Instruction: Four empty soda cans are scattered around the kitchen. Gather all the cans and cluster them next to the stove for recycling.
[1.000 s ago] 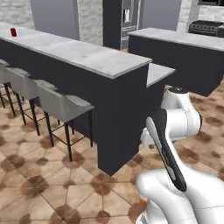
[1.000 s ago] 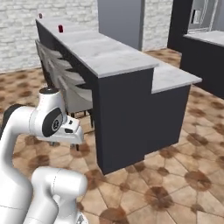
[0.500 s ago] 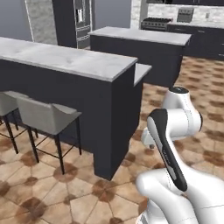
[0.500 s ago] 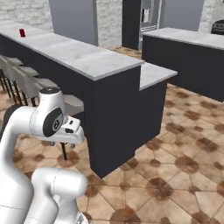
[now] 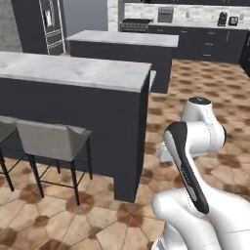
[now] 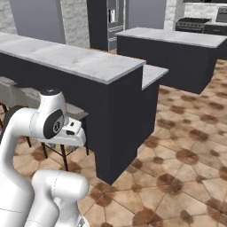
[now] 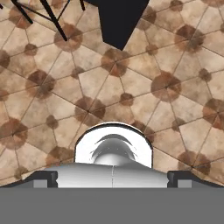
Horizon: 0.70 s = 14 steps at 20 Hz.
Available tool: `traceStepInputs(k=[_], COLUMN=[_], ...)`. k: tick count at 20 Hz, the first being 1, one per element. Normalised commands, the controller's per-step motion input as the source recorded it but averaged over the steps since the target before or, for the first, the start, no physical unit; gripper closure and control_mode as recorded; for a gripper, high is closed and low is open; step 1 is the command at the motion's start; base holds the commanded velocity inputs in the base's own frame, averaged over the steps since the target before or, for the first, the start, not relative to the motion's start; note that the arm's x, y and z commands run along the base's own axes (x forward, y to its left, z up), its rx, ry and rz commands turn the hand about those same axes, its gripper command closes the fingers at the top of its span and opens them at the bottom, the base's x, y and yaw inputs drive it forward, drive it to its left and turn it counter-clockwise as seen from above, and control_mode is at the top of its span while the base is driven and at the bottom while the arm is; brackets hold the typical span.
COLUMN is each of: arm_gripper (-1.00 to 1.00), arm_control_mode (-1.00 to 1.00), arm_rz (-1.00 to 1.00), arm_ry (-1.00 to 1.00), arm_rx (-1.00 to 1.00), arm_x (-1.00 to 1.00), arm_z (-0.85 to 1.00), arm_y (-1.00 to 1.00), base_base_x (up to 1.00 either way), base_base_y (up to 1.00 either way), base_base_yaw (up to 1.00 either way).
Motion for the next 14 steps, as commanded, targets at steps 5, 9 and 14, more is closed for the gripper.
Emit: traceStepInputs(k=[5, 9, 14], arm_gripper=[-1.0, -1.0, -1.0], arm_control_mode=[1.0, 1.0, 1.0], arm_rz=[0.0, 0.0, 0.0], arm_ry=[0.0, 0.0, 0.0], arm_rx=[0.0, 0.0, 0.0], arm_x=[0.0, 0.0, 0.0], arm_z=[0.0, 0.0, 0.0], arm_y=[0.0, 0.0, 0.0], base_base_x=[0.0, 0.0, 0.07], base_base_y=[1.0, 1.0, 1.0], base_base_yaw=[-0.36, -0.34, -0.28])
